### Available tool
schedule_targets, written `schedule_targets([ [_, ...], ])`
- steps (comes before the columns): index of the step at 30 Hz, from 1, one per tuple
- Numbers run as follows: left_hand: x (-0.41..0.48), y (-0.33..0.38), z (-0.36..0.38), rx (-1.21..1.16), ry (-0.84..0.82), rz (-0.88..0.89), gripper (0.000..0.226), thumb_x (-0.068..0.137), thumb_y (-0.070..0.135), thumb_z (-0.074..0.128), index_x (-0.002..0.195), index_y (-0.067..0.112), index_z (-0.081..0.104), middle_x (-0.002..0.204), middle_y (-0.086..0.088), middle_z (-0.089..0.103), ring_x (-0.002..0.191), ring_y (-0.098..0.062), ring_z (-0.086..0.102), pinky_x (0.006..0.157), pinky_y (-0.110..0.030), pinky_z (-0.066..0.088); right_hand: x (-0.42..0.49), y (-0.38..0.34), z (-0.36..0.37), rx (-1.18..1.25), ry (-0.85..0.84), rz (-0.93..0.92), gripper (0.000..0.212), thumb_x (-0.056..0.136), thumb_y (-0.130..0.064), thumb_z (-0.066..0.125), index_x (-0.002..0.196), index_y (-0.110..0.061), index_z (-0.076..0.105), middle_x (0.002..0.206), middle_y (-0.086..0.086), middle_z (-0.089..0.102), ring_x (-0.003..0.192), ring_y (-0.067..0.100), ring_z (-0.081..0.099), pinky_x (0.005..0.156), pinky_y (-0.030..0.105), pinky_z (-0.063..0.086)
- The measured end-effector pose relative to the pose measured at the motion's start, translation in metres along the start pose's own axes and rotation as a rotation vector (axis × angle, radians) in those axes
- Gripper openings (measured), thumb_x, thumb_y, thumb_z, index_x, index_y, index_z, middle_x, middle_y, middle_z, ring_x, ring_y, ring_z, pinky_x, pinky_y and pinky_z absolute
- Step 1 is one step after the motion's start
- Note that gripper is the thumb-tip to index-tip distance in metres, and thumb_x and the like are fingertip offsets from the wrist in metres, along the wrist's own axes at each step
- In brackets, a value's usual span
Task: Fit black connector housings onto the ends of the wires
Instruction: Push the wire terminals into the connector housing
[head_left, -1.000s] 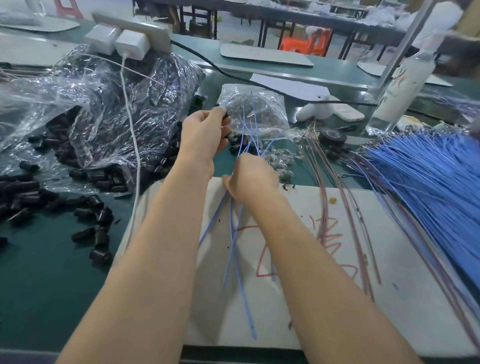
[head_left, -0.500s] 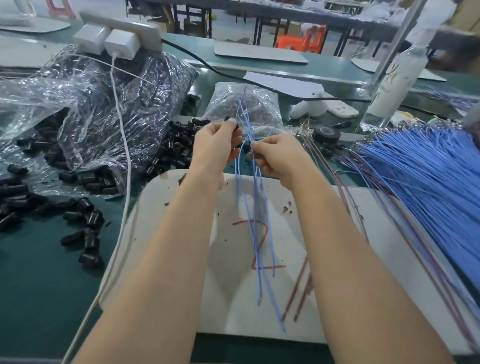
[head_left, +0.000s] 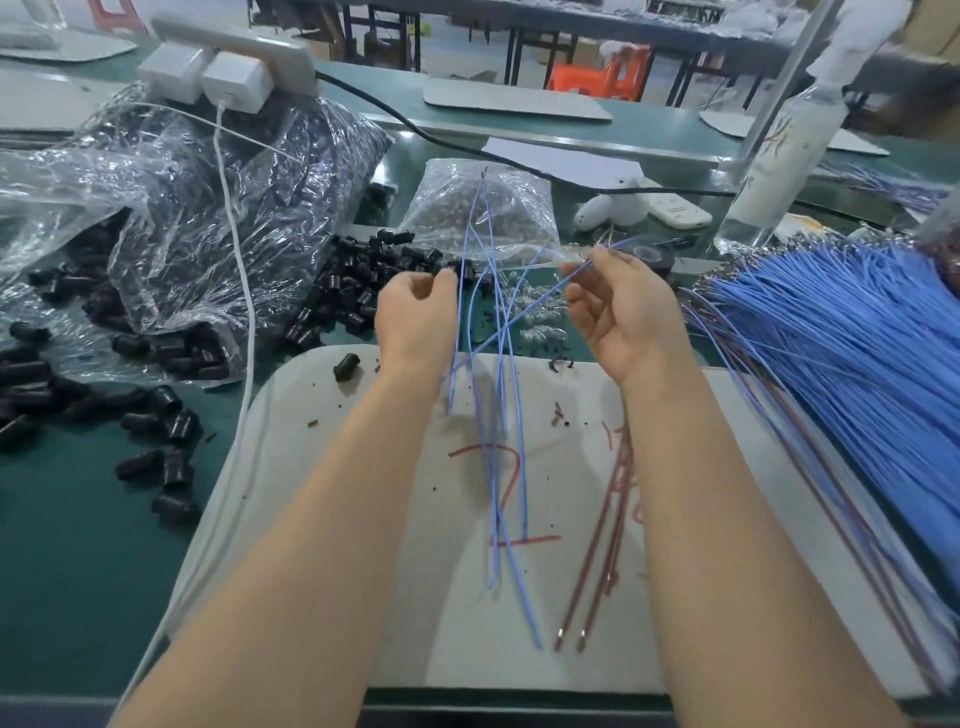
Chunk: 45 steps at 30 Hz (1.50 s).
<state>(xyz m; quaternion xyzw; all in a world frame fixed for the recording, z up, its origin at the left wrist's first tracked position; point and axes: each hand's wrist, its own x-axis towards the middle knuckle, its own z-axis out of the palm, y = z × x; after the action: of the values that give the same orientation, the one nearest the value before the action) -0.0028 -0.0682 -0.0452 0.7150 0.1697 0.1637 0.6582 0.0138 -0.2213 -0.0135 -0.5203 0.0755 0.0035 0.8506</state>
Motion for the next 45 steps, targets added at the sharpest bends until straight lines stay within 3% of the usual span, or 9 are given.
schedule_targets([
  [3, -0.001, 0.019, 0.006, -0.049, -0.266, 0.085, 0.013, 0.093, 0.026, 0.055, 0.096, 0.015, 0.061, 0.089, 0.006, 0.065, 0.083, -0.007, 0.064, 0.081, -0.027, 0.051, 0.0, 0.009, 0.0, 0.035, 0.108, -0.134, 0.014, 0.1, -0.011, 0.047, 0.087, -0.015, 0.045, 0.066, 0.005, 0.064, 0.044, 0.008, 0.058, 0.043, 0.016, 0.047],
  [6, -0.008, 0.02, 0.02, -0.098, -0.521, 0.05, 0.009, 0.097, 0.023, 0.05, 0.093, 0.017, 0.053, 0.094, 0.0, 0.068, 0.07, -0.011, 0.07, 0.068, -0.028, 0.059, 0.002, 0.014, -0.004, 0.087, 0.22, -0.224, 0.016, 0.1, -0.011, 0.045, 0.086, -0.017, 0.044, 0.07, 0.008, 0.062, 0.046, 0.009, 0.059, 0.046, 0.017, 0.048],
  [8, -0.009, 0.009, 0.026, 0.019, -0.409, 0.131, 0.012, 0.099, 0.025, 0.045, 0.088, 0.022, 0.047, 0.089, 0.002, 0.068, 0.06, -0.006, 0.063, 0.057, -0.026, 0.055, 0.003, 0.013, -0.01, 0.186, 0.247, -0.233, 0.015, 0.1, -0.01, 0.046, 0.087, -0.016, 0.046, 0.07, 0.008, 0.063, 0.049, 0.01, 0.06, 0.049, 0.018, 0.05],
  [10, -0.008, -0.001, 0.029, 0.095, -0.261, 0.236, 0.016, 0.1, 0.025, 0.043, 0.084, 0.026, 0.044, 0.082, 0.004, 0.066, 0.057, 0.005, 0.057, 0.058, -0.014, 0.046, 0.004, 0.014, -0.009, 0.252, 0.205, -0.205, 0.013, 0.098, -0.008, 0.049, 0.087, -0.015, 0.049, 0.068, 0.005, 0.064, 0.051, 0.01, 0.059, 0.05, 0.018, 0.05],
  [15, -0.007, -0.005, 0.029, 0.104, -0.164, 0.329, 0.008, 0.099, 0.024, 0.045, 0.092, 0.02, 0.044, 0.08, 0.004, 0.062, 0.069, -0.001, 0.058, 0.059, -0.005, 0.039, -0.001, 0.036, 0.011, -0.266, -0.027, -0.216, 0.018, 0.095, -0.009, 0.053, 0.081, -0.012, 0.063, 0.072, 0.001, 0.065, 0.058, 0.009, 0.057, 0.059, 0.022, 0.049],
  [18, -0.007, -0.008, 0.025, 0.124, -0.144, 0.382, 0.005, 0.098, 0.021, 0.048, 0.096, 0.017, 0.045, 0.079, 0.015, 0.055, 0.072, 0.005, 0.053, 0.064, -0.003, 0.038, -0.003, 0.041, 0.013, -0.43, -0.011, -0.318, 0.022, 0.098, -0.014, 0.051, 0.082, -0.01, 0.065, 0.071, 0.004, 0.064, 0.06, 0.011, 0.06, 0.063, 0.024, 0.052],
  [23, -0.003, -0.007, 0.014, 0.077, -0.018, 0.401, 0.009, 0.091, 0.012, 0.059, 0.094, 0.016, 0.053, 0.079, 0.018, 0.055, 0.068, 0.013, 0.053, 0.068, -0.002, 0.04, -0.004, 0.031, 0.006, -0.206, 0.109, -0.385, 0.019, 0.1, -0.017, 0.048, 0.086, -0.01, 0.061, 0.069, 0.004, 0.063, 0.059, 0.011, 0.061, 0.06, 0.023, 0.053],
  [28, -0.002, -0.008, 0.013, 0.086, -0.062, 0.39, 0.018, 0.088, 0.0, 0.058, 0.096, 0.017, 0.057, 0.083, 0.018, 0.058, 0.076, 0.009, 0.056, 0.073, -0.001, 0.041, -0.011, 0.025, 0.012, -0.022, 0.037, -0.402, 0.017, 0.099, -0.014, 0.048, 0.087, -0.011, 0.06, 0.07, 0.003, 0.068, 0.063, 0.013, 0.066, 0.061, 0.021, 0.054],
  [45, -0.005, -0.008, 0.014, 0.294, -0.176, 0.497, 0.018, 0.089, 0.004, 0.058, 0.1, 0.014, 0.067, 0.092, 0.005, 0.067, 0.086, -0.008, 0.061, 0.076, -0.007, 0.043, -0.012, 0.025, 0.011, -0.193, 0.069, -0.516, 0.017, 0.1, -0.014, 0.047, 0.087, -0.011, 0.058, 0.077, 0.009, 0.066, 0.067, 0.016, 0.066, 0.066, 0.024, 0.056],
])
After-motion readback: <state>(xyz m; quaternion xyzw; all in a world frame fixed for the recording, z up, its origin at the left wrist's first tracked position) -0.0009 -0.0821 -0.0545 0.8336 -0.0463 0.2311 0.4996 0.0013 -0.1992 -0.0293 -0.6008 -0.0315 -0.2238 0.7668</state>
